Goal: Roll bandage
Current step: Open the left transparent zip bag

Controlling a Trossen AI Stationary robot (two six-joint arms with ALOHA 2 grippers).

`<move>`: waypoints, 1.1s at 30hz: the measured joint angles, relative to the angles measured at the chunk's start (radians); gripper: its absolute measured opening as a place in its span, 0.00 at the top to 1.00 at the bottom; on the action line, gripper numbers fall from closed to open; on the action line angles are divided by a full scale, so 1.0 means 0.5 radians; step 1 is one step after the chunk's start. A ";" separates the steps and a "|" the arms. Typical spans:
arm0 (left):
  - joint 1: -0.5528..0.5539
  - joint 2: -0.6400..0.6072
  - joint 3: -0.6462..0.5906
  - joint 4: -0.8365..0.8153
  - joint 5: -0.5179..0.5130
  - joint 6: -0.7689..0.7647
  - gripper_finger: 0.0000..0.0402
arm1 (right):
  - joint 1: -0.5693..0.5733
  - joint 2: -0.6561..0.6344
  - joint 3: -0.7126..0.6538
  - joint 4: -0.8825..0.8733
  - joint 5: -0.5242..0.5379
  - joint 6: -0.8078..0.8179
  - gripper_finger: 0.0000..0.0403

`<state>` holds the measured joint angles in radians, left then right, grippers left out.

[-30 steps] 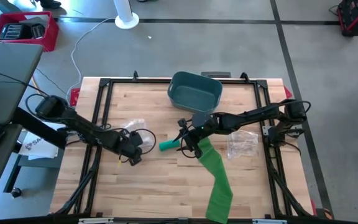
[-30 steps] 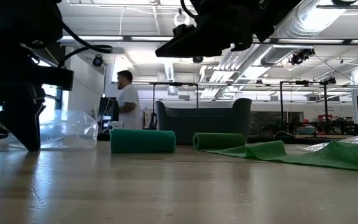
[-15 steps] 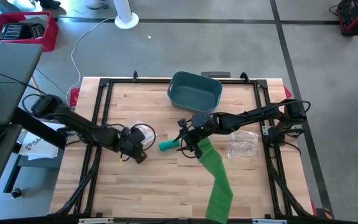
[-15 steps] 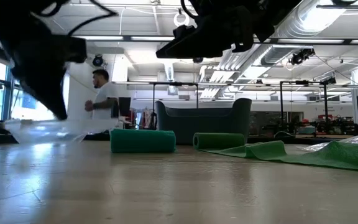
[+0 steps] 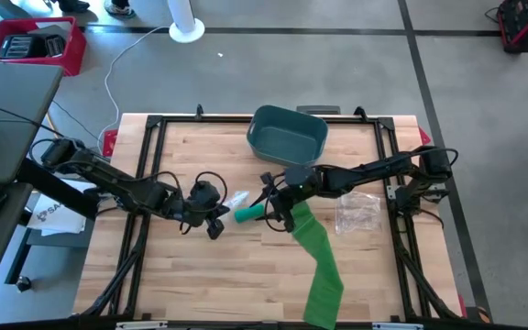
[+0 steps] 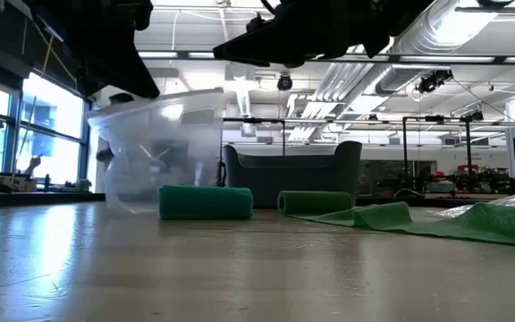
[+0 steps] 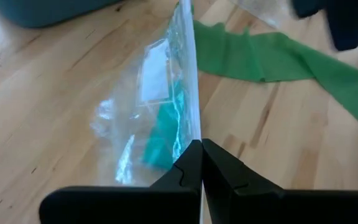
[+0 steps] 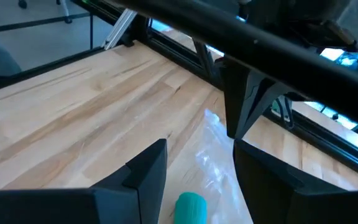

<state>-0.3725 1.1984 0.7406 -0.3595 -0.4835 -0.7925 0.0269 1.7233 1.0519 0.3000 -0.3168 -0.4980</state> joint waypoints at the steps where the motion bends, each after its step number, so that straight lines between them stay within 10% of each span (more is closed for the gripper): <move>1: 0.000 0.000 0.000 0.005 0.000 0.004 1.00 | 0.000 0.000 0.000 -0.003 0.000 0.000 0.56; 12: 0.012 0.046 0.000 0.083 0.031 0.002 1.00 | -0.045 0.255 0.164 0.140 0.063 -0.053 0.56; 20: 0.040 0.159 0.000 0.148 0.135 0.004 1.00 | -0.065 0.554 0.594 -0.502 0.305 -0.053 0.58; 29: 0.034 0.158 0.000 0.159 0.162 0.020 1.00 | -0.066 0.661 0.680 -0.638 0.285 -0.050 0.96; 33: 0.032 0.125 0.002 0.136 0.119 0.024 0.99 | -0.077 0.661 0.680 -0.685 0.274 0.044 0.97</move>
<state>-0.3565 1.2608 0.7414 -0.2914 -0.4240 -0.7803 -0.0116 2.0536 1.3918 -0.0425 -0.1796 -0.4760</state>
